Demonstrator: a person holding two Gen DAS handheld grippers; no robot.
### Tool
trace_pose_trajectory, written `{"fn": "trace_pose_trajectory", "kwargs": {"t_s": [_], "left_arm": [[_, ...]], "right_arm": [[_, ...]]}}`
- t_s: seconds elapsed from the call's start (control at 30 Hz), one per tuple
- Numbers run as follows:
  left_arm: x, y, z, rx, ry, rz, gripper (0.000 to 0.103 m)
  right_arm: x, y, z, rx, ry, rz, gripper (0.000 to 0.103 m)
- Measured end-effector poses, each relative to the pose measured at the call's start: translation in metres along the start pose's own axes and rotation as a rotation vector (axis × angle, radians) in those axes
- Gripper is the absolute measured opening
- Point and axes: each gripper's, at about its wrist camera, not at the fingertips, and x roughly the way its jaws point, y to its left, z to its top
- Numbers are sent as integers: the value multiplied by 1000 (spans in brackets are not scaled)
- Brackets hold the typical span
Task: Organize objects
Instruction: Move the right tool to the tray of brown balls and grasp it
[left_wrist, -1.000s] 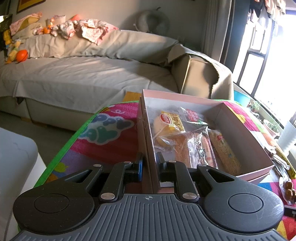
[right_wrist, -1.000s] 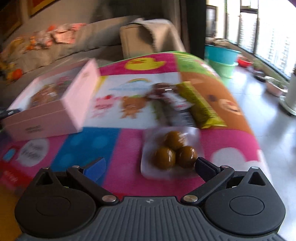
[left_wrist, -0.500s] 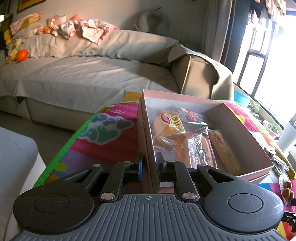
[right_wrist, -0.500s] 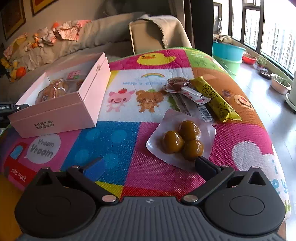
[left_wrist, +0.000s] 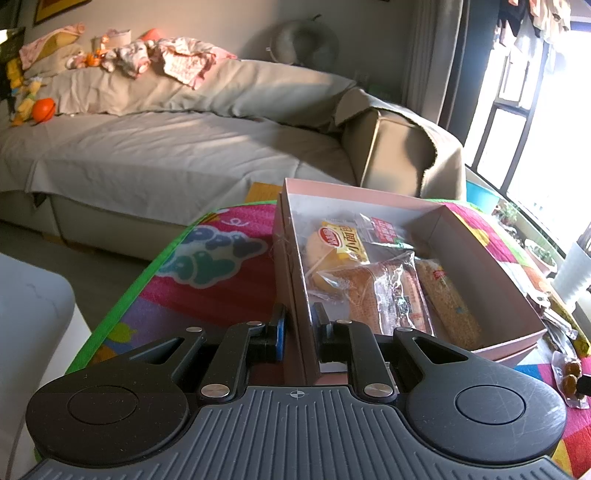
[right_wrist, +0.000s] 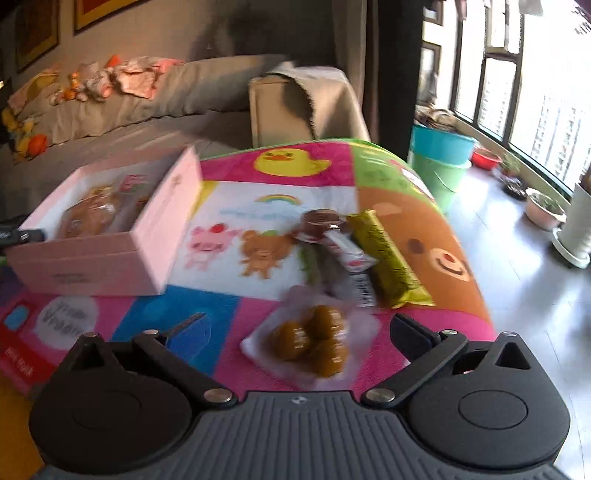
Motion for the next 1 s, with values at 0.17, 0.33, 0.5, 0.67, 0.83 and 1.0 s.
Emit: {"fn": "trace_pose_trajectory", "kwargs": {"t_s": [0.17, 0.33, 0.5, 0.67, 0.83, 1.0], "left_arm": [[0, 0, 0, 3, 1, 0, 17], [0, 1, -1, 2, 1, 2, 17], [-1, 1, -1, 1, 0, 1, 17], [-1, 1, -1, 1, 0, 1, 17], [0, 1, -1, 4, 2, 3, 17], [-1, -1, 0, 21, 7, 12, 16]], "right_arm": [[18, 0, -12, 80, 66, 72, 103], [7, 36, -20, -33, 62, 251, 103], [-14, 55, -13, -149, -27, 302, 103], [0, 47, -1, -224, -45, 157, 103], [34, 29, 8, -205, 14, 102, 103], [48, 24, 5, -152, 52, 75, 97]]}}
